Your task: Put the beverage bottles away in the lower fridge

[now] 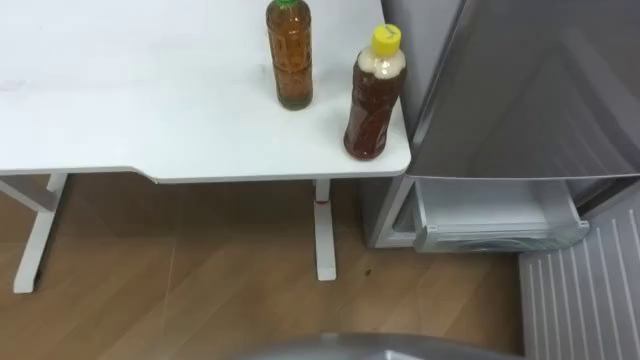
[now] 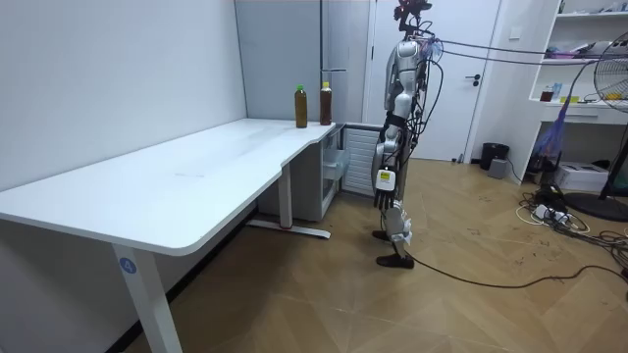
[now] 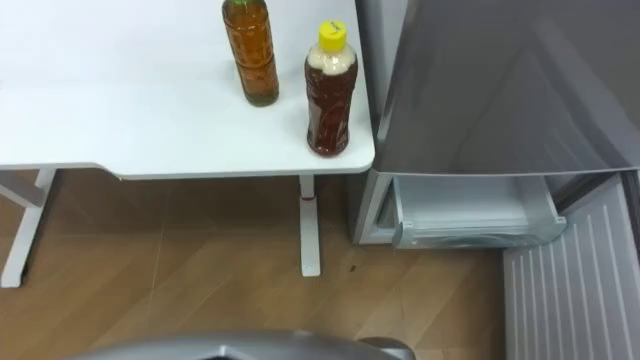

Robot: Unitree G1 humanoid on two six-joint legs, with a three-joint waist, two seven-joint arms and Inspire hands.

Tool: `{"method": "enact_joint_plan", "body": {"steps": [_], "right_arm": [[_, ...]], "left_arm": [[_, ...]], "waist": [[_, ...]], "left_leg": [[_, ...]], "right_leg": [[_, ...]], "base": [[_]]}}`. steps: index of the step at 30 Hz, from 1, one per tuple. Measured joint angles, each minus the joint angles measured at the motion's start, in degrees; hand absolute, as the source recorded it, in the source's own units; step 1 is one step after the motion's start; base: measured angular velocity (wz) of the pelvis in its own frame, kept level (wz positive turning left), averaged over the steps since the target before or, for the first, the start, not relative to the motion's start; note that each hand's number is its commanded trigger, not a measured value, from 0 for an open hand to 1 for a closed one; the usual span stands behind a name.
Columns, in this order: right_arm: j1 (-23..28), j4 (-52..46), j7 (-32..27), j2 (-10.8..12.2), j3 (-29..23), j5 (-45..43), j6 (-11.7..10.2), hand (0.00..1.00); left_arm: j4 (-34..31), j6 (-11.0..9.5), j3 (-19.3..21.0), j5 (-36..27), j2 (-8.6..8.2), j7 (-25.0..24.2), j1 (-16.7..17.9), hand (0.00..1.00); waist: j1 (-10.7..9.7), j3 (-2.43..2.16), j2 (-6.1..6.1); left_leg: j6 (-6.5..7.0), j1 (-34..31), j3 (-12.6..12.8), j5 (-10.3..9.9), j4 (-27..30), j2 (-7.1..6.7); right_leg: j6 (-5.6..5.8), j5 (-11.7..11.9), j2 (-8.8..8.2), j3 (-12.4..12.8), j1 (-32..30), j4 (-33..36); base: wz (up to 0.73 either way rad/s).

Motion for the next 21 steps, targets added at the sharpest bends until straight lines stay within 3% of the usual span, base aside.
{"method": "enact_joint_plan", "body": {"steps": [8,12,21], "right_arm": [[-0.48,0.52,2.24,-0.08,0.04,0.22,0.92,0.00],[-0.98,1.12,2.37,-0.10,0.08,0.07,0.99,0.00],[-1.79,1.85,2.28,-0.10,0.08,0.16,1.32,0.00]], "left_arm": [[-1.81,0.18,0.34,2.71,0.11,-1.54,0.36,0.00],[-1.92,0.22,0.31,3.00,0.34,-1.59,0.58,0.00],[-1.81,0.76,0.31,2.94,0.81,-2.00,0.96,0.00]], "waist": [[0.10,-0.23,-0.49],[0.06,-0.48,-1.38],[0.13,-0.33,-2.43]], "left_leg": [[0.01,-0.20,-0.38,0.01,0.20,0.04],[0.01,-0.26,-0.22,0.06,0.73,-0.06],[0.01,-0.22,-0.22,0.06,1.06,-0.19]], "right_leg": [[-0.05,-0.04,0.14,0.21,-0.33,0.17],[-0.09,-0.08,0.11,0.42,-0.14,0.15],[-0.01,-0.40,0.04,0.83,0.05,-0.07]], "base": [[0.00],[-0.01],[-0.01]]}}
